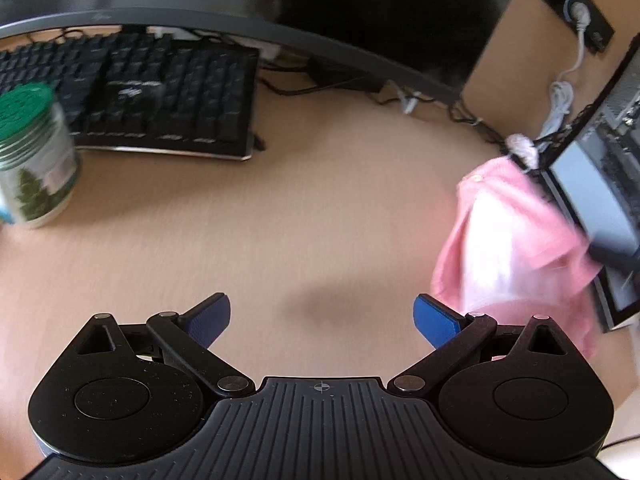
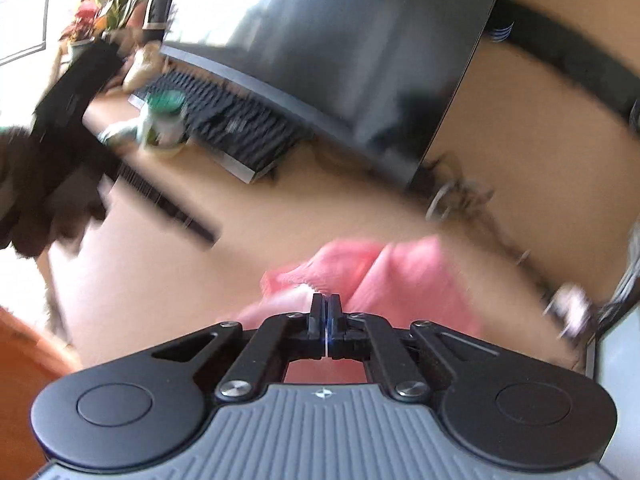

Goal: Fold clothes

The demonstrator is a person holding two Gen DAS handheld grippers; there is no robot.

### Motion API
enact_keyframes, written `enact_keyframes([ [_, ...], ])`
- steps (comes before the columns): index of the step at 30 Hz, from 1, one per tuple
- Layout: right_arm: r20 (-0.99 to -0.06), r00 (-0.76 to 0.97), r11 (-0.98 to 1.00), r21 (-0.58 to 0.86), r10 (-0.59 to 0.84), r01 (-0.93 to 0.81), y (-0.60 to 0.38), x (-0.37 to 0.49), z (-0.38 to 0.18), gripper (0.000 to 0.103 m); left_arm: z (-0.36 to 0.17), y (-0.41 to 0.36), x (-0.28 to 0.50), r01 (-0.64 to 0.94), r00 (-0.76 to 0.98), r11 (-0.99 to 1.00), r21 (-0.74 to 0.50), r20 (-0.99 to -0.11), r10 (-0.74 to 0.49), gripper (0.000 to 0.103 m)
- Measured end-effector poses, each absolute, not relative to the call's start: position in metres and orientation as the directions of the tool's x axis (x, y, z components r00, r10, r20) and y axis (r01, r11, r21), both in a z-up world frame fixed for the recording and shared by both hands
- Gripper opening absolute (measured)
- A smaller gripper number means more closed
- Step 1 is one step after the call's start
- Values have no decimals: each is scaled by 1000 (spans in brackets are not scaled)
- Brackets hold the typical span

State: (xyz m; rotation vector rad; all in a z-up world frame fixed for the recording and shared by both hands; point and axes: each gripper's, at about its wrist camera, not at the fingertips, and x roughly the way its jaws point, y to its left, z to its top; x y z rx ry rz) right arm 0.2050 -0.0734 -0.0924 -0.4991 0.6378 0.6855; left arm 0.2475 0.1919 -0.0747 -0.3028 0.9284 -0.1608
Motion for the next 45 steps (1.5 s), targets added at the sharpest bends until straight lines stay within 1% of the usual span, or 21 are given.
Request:
enact_keyframes([
  [4,-724,524,656,-131,449,-743,-80,196,-109,1,-67,177,255,70,588,922,-381,-731,-347,101],
  [7,-697,526,655,-106,488,-748,-94,190,-97,1,-60,163,261,127,583,904,-409,-707,-401,101],
  [10,-649,562,704,-56,513,-708,-119,195,-78,12,-54,143,269,201,579,891,-406,-685,-443,101],
  [11,-635,579,729,-36,512,-684,-129,198,-73,19,-52,136,271,227,580,887,-402,-676,-455,101],
  [12,-624,596,754,-15,505,-656,-139,202,-70,22,-49,129,273,256,583,881,-399,-663,-470,101],
  [14,-615,628,805,19,477,-592,-155,211,-70,25,-41,115,279,315,592,861,-399,-627,-507,101],
  [15,-614,641,828,37,460,-559,-161,217,-73,31,-37,109,282,338,596,848,-408,-605,-528,101],
  [17,-616,640,851,100,460,-515,-166,227,-85,43,-29,100,290,381,591,811,-444,-558,-583,101],
  [20,-658,586,857,190,473,-479,-164,240,-118,47,-24,82,308,427,548,737,-524,-499,-671,100],
  [23,-682,573,871,208,455,-445,-166,244,-144,62,-38,55,333,431,480,695,-576,-506,-717,101],
  [25,-686,570,878,234,453,-417,-173,246,-151,71,-59,39,349,381,458,741,-553,-583,-671,101],
  [26,-687,568,880,244,453,-407,-176,246,-152,77,-69,31,357,359,447,760,-542,-615,-650,101],
  [27,-689,567,881,242,451,-406,-177,246,-153,81,-77,29,362,344,442,767,-542,-627,-642,100],
  [28,-689,567,881,241,451,-408,-178,245,-153,81,-85,27,368,329,438,773,-542,-638,-633,100],
  [32,-683,578,880,217,447,-423,-181,237,-142,82,-83,29,368,293,448,780,-552,-642,-623,100],
  [34,-668,603,883,190,436,-428,-186,232,-128,89,-68,39,354,302,486,804,-513,-643,-593,101],
  [36,-646,651,903,150,398,-402,-195,231,-114,103,-53,49,339,308,525,828,-468,-642,-558,101],
  [38,-629,694,926,118,350,-359,-200,239,-106,103,-44,59,318,299,573,873,-386,-658,-488,101],
  [41,-622,724,949,109,298,-297,-199,270,-103,103,-52,65,293,280,568,913,-297,-715,-407,101],
  [43,-648,707,952,102,283,-288,-189,287,-107,103,-63,57,282,307,555,932,-194,-759,-341,101],
  [45,-707,668,953,26,232,-302,-171,305,-124,103,-73,49,276,327,560,940,-99,-781,-277,101],
])
